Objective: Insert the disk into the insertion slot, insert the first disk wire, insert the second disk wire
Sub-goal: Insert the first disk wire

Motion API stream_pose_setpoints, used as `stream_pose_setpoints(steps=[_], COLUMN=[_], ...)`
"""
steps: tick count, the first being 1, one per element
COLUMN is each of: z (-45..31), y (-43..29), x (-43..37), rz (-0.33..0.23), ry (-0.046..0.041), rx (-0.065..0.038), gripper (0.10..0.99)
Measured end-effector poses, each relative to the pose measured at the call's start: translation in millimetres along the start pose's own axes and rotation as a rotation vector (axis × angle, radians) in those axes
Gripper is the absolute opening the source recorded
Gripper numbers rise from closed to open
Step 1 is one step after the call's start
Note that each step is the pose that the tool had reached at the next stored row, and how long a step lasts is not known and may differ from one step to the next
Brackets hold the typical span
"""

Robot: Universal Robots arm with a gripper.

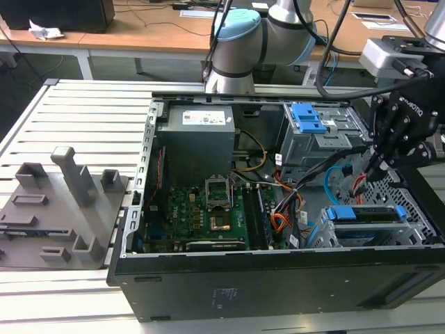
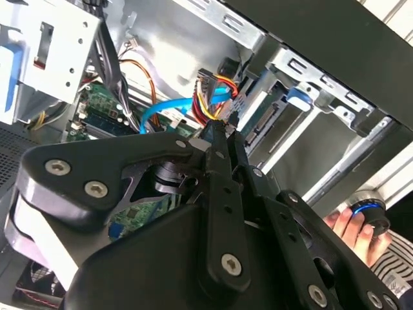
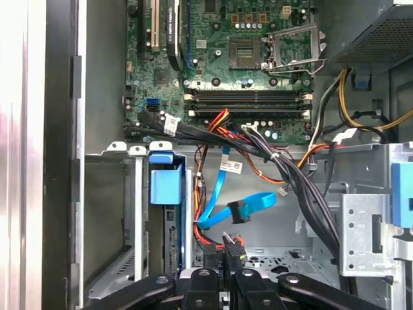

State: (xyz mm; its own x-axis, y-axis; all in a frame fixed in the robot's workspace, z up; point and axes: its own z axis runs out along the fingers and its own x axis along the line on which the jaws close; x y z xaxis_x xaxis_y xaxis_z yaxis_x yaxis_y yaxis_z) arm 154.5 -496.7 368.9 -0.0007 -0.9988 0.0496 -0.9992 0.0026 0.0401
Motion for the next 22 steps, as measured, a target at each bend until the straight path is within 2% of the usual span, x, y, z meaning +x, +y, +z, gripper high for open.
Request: stream_pose_setpoints(steps=[6,9,17,22], z=[0.6,2.2,16.3,20.9], y=[0.0,-0.1,-2.9,-4.3], x=[10.2,19.1,24.1,28.6], rz=[0.000,0.000,0.000,0.000], ry=[-0.0001,-0.0010,-0.0008,-0.0008], rx=[0.000,0.000,0.000,0.000], gripper=[0.165,0.165,0.165,0.165])
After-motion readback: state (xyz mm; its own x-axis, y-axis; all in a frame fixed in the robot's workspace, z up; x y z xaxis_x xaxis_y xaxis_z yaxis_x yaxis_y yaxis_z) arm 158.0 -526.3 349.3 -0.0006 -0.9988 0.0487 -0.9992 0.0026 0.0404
